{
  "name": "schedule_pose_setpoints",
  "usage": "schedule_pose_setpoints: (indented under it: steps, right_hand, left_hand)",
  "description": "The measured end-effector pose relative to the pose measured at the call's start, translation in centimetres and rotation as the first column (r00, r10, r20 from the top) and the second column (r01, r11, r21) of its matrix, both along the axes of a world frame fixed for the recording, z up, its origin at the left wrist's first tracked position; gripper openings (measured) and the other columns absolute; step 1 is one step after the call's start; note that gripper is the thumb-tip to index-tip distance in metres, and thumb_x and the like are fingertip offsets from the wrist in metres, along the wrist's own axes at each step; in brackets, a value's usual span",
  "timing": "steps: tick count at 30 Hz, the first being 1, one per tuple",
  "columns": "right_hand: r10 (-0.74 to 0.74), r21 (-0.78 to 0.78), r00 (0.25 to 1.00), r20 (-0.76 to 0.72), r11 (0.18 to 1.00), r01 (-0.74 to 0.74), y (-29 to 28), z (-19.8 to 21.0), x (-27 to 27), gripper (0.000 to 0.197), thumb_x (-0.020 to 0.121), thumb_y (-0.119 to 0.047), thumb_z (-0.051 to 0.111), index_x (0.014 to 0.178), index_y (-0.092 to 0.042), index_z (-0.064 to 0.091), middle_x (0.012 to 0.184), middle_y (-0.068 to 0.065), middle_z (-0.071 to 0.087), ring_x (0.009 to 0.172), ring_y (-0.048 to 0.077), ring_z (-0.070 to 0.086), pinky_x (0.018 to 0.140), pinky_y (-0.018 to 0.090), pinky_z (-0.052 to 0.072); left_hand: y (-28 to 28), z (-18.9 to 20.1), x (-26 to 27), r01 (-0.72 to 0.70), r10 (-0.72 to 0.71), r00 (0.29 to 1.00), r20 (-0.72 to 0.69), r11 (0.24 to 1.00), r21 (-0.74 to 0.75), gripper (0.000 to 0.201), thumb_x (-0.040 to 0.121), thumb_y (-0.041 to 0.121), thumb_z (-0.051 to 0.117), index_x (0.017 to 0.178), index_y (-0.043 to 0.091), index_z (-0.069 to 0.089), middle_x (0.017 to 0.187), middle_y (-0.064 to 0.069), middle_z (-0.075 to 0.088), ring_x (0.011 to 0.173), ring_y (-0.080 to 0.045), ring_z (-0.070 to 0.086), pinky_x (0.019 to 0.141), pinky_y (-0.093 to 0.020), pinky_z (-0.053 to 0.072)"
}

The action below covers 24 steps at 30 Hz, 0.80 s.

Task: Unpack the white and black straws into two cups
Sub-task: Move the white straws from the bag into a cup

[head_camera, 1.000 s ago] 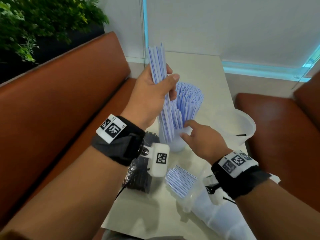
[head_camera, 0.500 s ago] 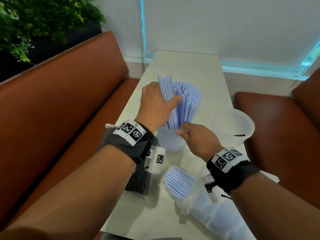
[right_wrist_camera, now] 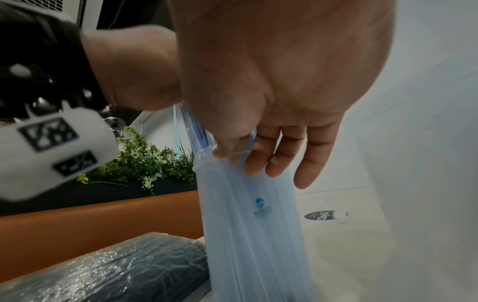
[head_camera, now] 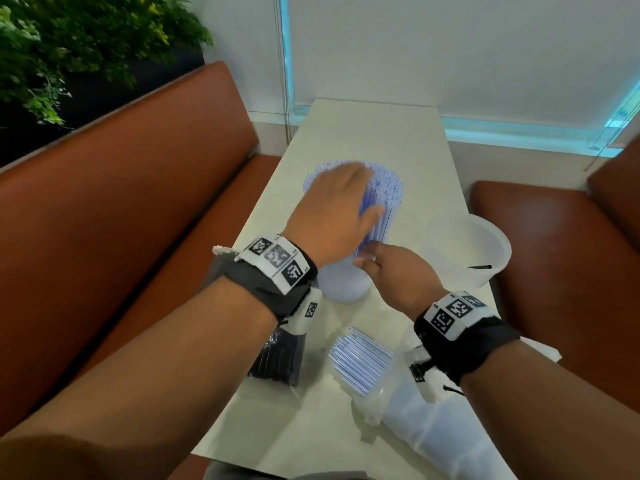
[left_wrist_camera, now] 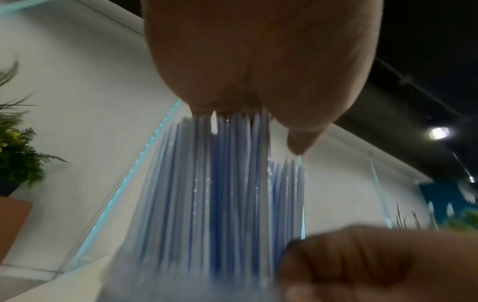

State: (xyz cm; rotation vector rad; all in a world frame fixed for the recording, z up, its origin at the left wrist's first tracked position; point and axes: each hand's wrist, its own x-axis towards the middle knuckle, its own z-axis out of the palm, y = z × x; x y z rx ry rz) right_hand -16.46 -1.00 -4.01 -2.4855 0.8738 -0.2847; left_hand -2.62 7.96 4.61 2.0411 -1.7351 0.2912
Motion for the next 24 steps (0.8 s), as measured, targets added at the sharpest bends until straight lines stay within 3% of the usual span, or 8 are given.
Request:
schedule_pose_setpoints:
  steps: [2,6,9,13,16,18,21,24]
  right_hand:
    - [0.004,0.011,1.0,0.012,1.0,-0.004,0.1,0.0,0.0,0.025,0.1,-0.046,0.048,0.113,-0.029,0.062,0.109,-0.004,0.071,0.1,0.022,0.064,0.079,0.039,0.05]
    - [0.004,0.004,1.0,0.024,1.0,-0.004,0.0,-0.2,0.0,0.023,0.1,-0.049,0.048,0.108,-0.031,0.06,0.103,-0.006,0.07,0.094,0.02,0.064,0.068,0.034,0.042]
    - [0.007,-0.007,1.0,0.019,1.0,-0.007,0.0,-0.1,0.1,0.023,0.101,-0.047,0.047,0.111,-0.032,0.061,0.103,-0.004,0.071,0.094,0.022,0.065,0.068,0.034,0.042]
    - [0.036,-0.043,0.999,0.005,0.998,-0.036,0.7,0.6,-0.6,0.031,0.103,-0.048,0.043,0.125,-0.033,0.058,0.105,-0.004,0.071,0.096,0.021,0.064,0.064,0.03,0.042]
    - [-0.07,-0.182,0.996,0.05,0.98,0.078,2.0,0.6,-3.0,0.033,0.097,-0.066,0.038,0.108,-0.039,0.053,0.069,-0.013,0.059,0.072,0.016,0.061,0.055,0.029,0.034]
    - [-0.232,-0.234,0.972,-0.04,0.948,0.217,2.2,0.2,-5.0,0.051,0.089,-0.08,0.031,0.088,-0.031,0.044,0.06,-0.01,0.054,0.062,0.017,0.056,0.055,0.031,0.036]
    - [-0.399,-0.182,0.858,-0.322,0.916,0.357,1.7,-0.7,-7.5,0.077,0.075,-0.094,0.022,0.093,-0.022,0.043,0.071,-0.005,0.054,0.069,0.024,0.056,0.062,0.038,0.04]
    - [-0.405,-0.089,0.765,-0.5,0.903,0.42,1.6,-1.8,-8.0,0.095,0.07,-0.098,0.028,0.106,-0.012,0.049,0.08,0.0,0.058,0.076,0.025,0.058,0.068,0.039,0.046]
  left_hand:
    - [0.1,-0.7,0.2,-0.011,0.004,0.997,0.08,0.996,0.088,0.062,0.101,0.043,0.05,0.153,0.012,0.034,0.159,-0.006,0.034,0.147,-0.022,0.028,0.122,-0.039,0.015]
    - [0.2,0.2,0.1,-0.022,0.026,0.999,0.034,0.993,-0.119,0.067,0.098,0.043,0.05,0.152,0.006,0.036,0.159,-0.012,0.034,0.148,-0.029,0.028,0.122,-0.047,0.021]
    - [-0.3,-0.8,-0.4,-0.093,0.072,0.98,0.187,0.99,0.106,0.07,0.101,0.046,0.045,0.157,0.01,0.024,0.163,-0.01,0.026,0.151,-0.029,0.02,0.122,-0.049,0.016]
    - [0.2,-0.4,0.4,-0.036,0.018,0.994,0.11,0.986,0.163,0.072,0.096,0.054,0.051,0.155,0.019,0.03,0.161,-0.005,0.031,0.149,-0.025,0.026,0.121,-0.044,0.019]
    - [1.9,0.3,0.2,0.012,-0.012,1.0,-0.015,0.999,0.044,0.072,0.089,0.059,0.059,0.15,0.025,0.042,0.154,-0.005,0.038,0.141,-0.025,0.038,0.115,-0.045,0.031]
    - [3.6,0.3,-0.1,0.011,-0.026,0.993,-0.112,0.991,-0.132,0.066,0.085,0.055,0.064,0.141,0.023,0.051,0.145,-0.007,0.043,0.132,-0.024,0.045,0.109,-0.043,0.039]
    - [6.0,0.0,-0.9,0.027,-0.107,0.98,-0.166,0.906,-0.423,0.038,0.085,0.038,0.068,0.114,0.013,0.065,0.116,-0.006,0.055,0.103,-0.018,0.056,0.09,-0.03,0.047]
    - [7.5,-1.5,-2.8,0.069,-0.134,0.973,-0.19,0.947,-0.314,0.019,0.091,0.04,0.058,0.093,0.021,0.063,0.088,0.007,0.059,0.078,-0.011,0.055,0.069,-0.03,0.048]
